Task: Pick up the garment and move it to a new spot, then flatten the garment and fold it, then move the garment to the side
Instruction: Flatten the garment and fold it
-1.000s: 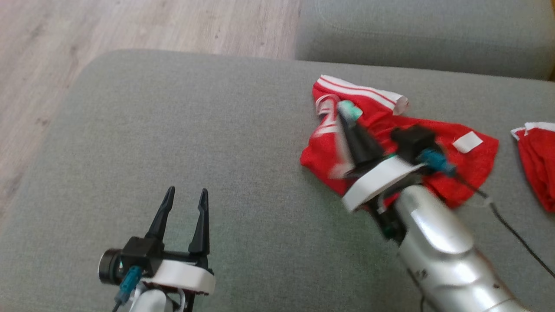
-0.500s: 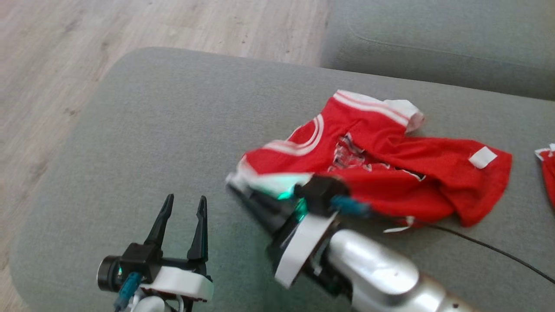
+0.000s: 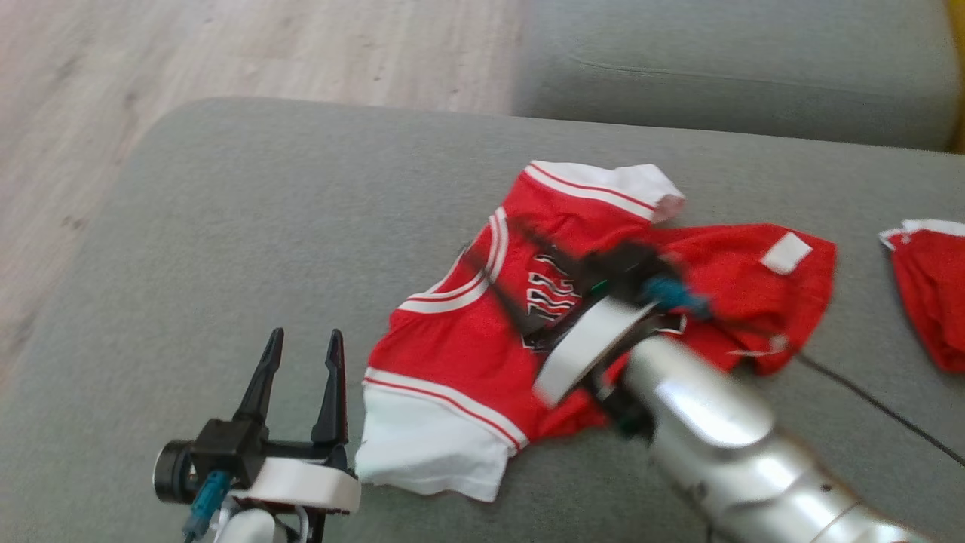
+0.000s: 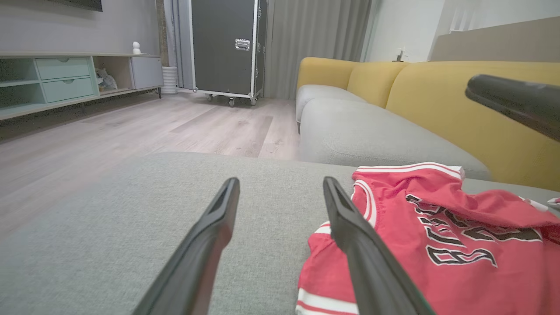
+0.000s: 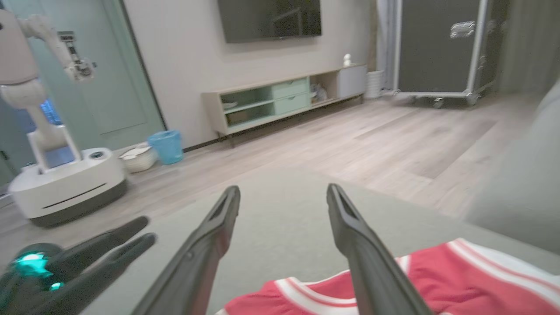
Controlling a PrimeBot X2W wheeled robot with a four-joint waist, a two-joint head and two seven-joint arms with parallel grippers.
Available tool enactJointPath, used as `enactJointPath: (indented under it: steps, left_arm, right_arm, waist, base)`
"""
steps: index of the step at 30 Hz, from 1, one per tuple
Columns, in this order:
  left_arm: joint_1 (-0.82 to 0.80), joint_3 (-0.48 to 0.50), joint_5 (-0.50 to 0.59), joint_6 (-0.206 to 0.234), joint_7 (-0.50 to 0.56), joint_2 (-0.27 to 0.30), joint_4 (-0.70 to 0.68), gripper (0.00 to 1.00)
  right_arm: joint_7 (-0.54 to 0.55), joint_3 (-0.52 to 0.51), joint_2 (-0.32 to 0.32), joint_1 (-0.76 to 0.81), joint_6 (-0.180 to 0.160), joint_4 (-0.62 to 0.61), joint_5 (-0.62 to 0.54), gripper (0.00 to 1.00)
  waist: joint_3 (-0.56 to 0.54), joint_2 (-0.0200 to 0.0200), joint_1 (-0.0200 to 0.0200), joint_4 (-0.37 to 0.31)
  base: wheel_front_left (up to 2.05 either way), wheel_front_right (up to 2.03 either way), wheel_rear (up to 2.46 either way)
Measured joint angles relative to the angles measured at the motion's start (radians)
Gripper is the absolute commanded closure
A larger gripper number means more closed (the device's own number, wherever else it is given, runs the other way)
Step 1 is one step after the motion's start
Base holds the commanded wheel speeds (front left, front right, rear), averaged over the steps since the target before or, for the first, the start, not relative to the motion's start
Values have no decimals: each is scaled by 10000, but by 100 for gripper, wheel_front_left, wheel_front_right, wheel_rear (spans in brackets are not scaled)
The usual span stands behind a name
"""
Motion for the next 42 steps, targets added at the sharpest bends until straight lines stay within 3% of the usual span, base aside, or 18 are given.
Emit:
enactJointPath:
  steps: [3,7,14,19,27,33,42]
  left_arm:
    - [0,50,0,2,0,0,-148,0]
    - [1,84,-2,29,0,0,-316,0]
    - [6,79,2,29,0,-2,-481,0]
    - [5,77,2,25,0,0,-487,0]
    - [-14,27,4,-15,0,0,-479,0]
    - [-242,-163,2,-90,0,-2,-443,0]
    - [-898,-617,-29,-109,0,-10,-322,0]
  right_arm:
    - [-52,-2155,-59,112,0,305,-1181,0]
    - [-79,-5039,-219,1049,0,-353,-2594,0]
    - [-79,-7971,-123,3559,0,-1779,-3962,0]
    - [-79,-8728,115,4618,0,-2324,-4242,0]
    - [-79,-8750,192,4975,0,-2247,-3986,0]
    - [464,-9315,201,3853,0,-1091,-4061,0]
    - [1877,-11129,186,1220,0,1360,-5381,0]
  waist:
    - [-33,0,0,-344]
    - [-80,0,0,-788]
    - [-11,0,0,-1430]
    - [106,0,0,-1691]
    - [332,0,0,-1805]
    - [779,0,0,-1569]
    - [1627,0,1,-837]
  base:
    - [0,0,0]
    - [0,0,0]
    - [0,0,0]
    - [0,0,0]
    - [0,0,0]
    - [0,0,0]
    - [0,0,0]
